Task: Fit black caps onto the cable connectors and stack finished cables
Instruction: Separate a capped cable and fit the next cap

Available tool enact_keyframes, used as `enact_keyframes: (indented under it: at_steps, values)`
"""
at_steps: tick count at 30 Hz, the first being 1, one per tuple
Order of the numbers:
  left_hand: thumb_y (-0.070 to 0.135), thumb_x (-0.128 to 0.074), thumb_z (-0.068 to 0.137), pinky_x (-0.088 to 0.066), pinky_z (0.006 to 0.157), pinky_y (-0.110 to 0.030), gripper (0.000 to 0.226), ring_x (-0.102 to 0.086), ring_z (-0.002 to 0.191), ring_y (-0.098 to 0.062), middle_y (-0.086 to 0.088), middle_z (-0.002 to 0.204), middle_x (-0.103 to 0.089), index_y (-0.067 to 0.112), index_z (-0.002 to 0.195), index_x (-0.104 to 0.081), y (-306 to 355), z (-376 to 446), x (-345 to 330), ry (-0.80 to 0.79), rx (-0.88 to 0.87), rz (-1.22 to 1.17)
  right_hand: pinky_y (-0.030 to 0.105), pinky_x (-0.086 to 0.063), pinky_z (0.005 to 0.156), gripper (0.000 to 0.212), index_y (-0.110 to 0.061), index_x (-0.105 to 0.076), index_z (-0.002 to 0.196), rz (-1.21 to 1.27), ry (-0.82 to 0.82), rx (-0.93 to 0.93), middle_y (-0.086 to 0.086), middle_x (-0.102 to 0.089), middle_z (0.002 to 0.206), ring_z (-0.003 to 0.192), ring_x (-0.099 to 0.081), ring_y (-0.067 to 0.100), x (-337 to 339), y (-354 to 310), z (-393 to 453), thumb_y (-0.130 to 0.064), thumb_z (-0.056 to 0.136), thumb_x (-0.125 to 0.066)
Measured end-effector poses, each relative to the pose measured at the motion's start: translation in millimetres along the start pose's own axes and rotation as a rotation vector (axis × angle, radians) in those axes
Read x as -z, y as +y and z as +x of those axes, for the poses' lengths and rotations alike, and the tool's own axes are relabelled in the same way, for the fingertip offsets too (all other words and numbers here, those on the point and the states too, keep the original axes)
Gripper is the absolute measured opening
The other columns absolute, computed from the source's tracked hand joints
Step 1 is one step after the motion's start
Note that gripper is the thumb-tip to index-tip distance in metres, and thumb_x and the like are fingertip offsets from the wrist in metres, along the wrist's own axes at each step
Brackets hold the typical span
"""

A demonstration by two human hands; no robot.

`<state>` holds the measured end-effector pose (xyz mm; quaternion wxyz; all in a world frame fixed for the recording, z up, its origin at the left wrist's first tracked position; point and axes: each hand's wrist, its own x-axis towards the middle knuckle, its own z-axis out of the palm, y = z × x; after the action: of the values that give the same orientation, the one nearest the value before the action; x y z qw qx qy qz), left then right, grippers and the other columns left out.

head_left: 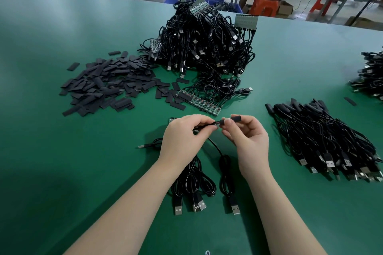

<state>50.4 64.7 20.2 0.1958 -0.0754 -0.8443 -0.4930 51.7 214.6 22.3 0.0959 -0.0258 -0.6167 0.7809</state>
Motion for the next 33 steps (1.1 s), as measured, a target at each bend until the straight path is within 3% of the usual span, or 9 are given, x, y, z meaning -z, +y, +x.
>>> enact_keyframes:
  at_steps: [5, 12, 17, 23, 27, 33]
  values:
    - [0.025, -0.076, 0.081, -0.047, 0.078, -0.009, 0.01, -0.063, 0.089, 0.002, 0.016, 0.086, -0.074, 0.026, 0.091, -0.079, 1.3, -0.3, 3.2, 0.015, -0.046, 0.037, 0.024, -0.057, 0.072, 0.013, -0.018, -0.068, 0.083, 0.009, 0.005, -0.009, 0.005, -0.075, 0.082, 0.08, -0.072, 0.015, -2.5, 0.3, -2.3, -0.007, 0.083, -0.075]
    - [0.028, -0.073, 0.082, -0.054, 0.083, -0.036, 0.014, -0.066, 0.087, -0.004, 0.013, 0.089, -0.075, 0.024, 0.095, -0.079, 5.1, -3.7, 3.4, 0.036, -0.105, 0.036, 0.022, -0.057, 0.071, 0.011, -0.018, -0.067, 0.082, 0.023, -0.029, -0.027, 0.002, -0.075, 0.078, 0.076, -0.071, 0.011, -5.5, 0.0, -5.6, -0.014, 0.079, -0.077]
    - [0.028, -0.069, 0.084, -0.053, 0.081, -0.034, 0.014, -0.065, 0.084, -0.003, 0.013, 0.088, -0.074, 0.022, 0.094, -0.077, 5.5, -1.7, 3.1, 0.02, -0.162, 0.081, 0.024, -0.057, 0.072, 0.011, -0.024, -0.071, 0.077, 0.067, -0.033, -0.036, 0.004, -0.075, 0.08, 0.079, -0.071, 0.015, -5.8, -1.2, -6.2, -0.027, 0.068, -0.078]
    - [0.025, -0.07, 0.085, -0.052, 0.082, -0.036, 0.013, -0.065, 0.083, -0.005, 0.012, 0.089, -0.074, 0.021, 0.094, -0.077, 3.4, -2.6, 4.0, 0.03, -0.188, 0.122, 0.023, -0.057, 0.073, 0.016, -0.025, -0.073, 0.086, 0.003, -0.065, -0.064, 0.002, -0.071, 0.074, 0.08, -0.072, 0.015, -4.6, -0.2, -4.4, -0.009, 0.082, -0.076]
    - [0.025, -0.073, 0.084, -0.052, 0.083, -0.033, 0.014, -0.065, 0.086, -0.004, 0.012, 0.09, -0.075, 0.023, 0.096, -0.079, 3.5, -2.8, 3.9, 0.035, -0.164, 0.079, 0.022, -0.057, 0.073, 0.019, -0.026, -0.074, 0.082, -0.023, -0.052, -0.04, -0.001, -0.07, 0.07, 0.071, -0.069, 0.01, -4.7, 0.3, -4.2, -0.007, 0.083, -0.076]
    - [0.022, -0.075, 0.083, -0.05, 0.082, -0.026, 0.017, -0.065, 0.088, -0.003, 0.014, 0.092, -0.075, 0.027, 0.099, -0.078, 3.2, -3.1, 4.4, 0.002, -0.146, 0.051, 0.024, -0.056, 0.073, 0.023, -0.02, -0.067, 0.099, -0.021, -0.073, -0.026, 0.001, -0.07, 0.071, 0.071, -0.067, 0.012, -5.7, 1.0, -5.7, -0.005, 0.085, -0.074]
